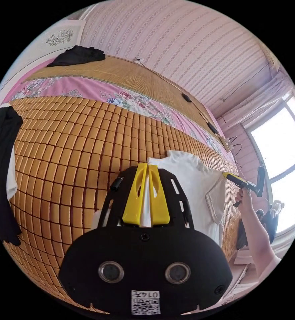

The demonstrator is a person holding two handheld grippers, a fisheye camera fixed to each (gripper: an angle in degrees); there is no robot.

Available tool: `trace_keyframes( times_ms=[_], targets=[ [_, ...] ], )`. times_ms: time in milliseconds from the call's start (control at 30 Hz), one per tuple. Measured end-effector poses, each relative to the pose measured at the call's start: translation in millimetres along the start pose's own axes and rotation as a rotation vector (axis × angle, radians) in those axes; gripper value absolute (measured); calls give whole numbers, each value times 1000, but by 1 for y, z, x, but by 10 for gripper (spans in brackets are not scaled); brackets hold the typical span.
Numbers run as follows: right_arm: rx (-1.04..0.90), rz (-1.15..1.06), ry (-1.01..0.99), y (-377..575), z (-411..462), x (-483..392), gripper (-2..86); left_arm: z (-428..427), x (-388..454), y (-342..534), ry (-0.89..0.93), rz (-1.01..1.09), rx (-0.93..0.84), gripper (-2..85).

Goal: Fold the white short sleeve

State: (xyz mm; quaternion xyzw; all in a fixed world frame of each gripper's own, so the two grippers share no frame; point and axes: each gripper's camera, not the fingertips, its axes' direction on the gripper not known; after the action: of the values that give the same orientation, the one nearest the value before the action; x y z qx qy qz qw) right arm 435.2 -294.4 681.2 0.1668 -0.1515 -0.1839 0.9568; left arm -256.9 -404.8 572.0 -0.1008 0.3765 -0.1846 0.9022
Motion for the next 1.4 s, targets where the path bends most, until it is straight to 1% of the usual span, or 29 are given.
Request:
trace_keyframes(
  times_ms=[100, 233, 433, 500, 567, 633, 700, 767, 833, 867, 900, 1033, 1067, 1100, 1167, 1233, 1267, 1333, 1400],
  targets=[
    [18, 2, 8, -6, -11, 2, 6, -14, 5, -1, 9, 36, 16, -8],
    [40, -59, -36, 16, -32, -9, 6, -38, 9, 18, 33, 112, 26, -8],
    [103, -173, -145, 96, -107, -37, 7, -120, 14, 92, 134, 258, 25, -8],
    [122, -173, -167, 131, -134, -45, 7, -154, 12, 140, 172, 276, -3, -8],
    [150, -115, -224, 190, -158, -52, 8, -175, 10, 181, 176, 287, -48, -9],
    [113, -67, -244, 237, -157, -59, 8, -190, 5, 223, 169, 278, -67, -8],
    [38, -6, -241, 281, -139, -63, 9, -187, -7, 276, 209, 215, -137, -9],
    [-87, 111, -219, 332, -100, -62, 9, -174, -19, 311, 203, 147, -189, -10],
    [-128, 169, -209, 358, -82, -63, 9, -160, -27, 339, 172, 117, -238, -10],
    [-121, 186, -202, 370, -79, -65, 10, -152, -29, 353, 111, 118, -276, -10],
    [-116, 189, -190, 374, -79, -66, 10, -148, -32, 363, 61, 120, -291, -10],
    [-81, 198, -142, 387, -92, -77, 13, -148, -37, 378, 33, 92, -319, -7],
    [-85, 192, -100, 386, -98, -83, 13, -155, -36, 380, -28, 94, -311, -7],
    [-88, 184, -70, 384, -101, -86, 14, -164, -33, 381, -85, 107, -283, -9],
    [-78, 140, 46, 374, -115, -107, 17, -177, -25, 379, -132, 151, -258, -9],
    [-54, 68, 25, 361, -117, -130, 23, -179, -6, 376, -182, 224, -269, -8],
    [-41, 27, -41, 351, -112, -146, 30, -175, 9, 374, -153, 261, -254, -6],
    [-42, 7, -149, 336, -94, -165, 53, -159, 33, 370, -39, 286, -233, -1],
    [-107, 15, -144, 322, -67, -179, 81, -126, 59, 366, 54, 270, -254, 22]
  ],
)
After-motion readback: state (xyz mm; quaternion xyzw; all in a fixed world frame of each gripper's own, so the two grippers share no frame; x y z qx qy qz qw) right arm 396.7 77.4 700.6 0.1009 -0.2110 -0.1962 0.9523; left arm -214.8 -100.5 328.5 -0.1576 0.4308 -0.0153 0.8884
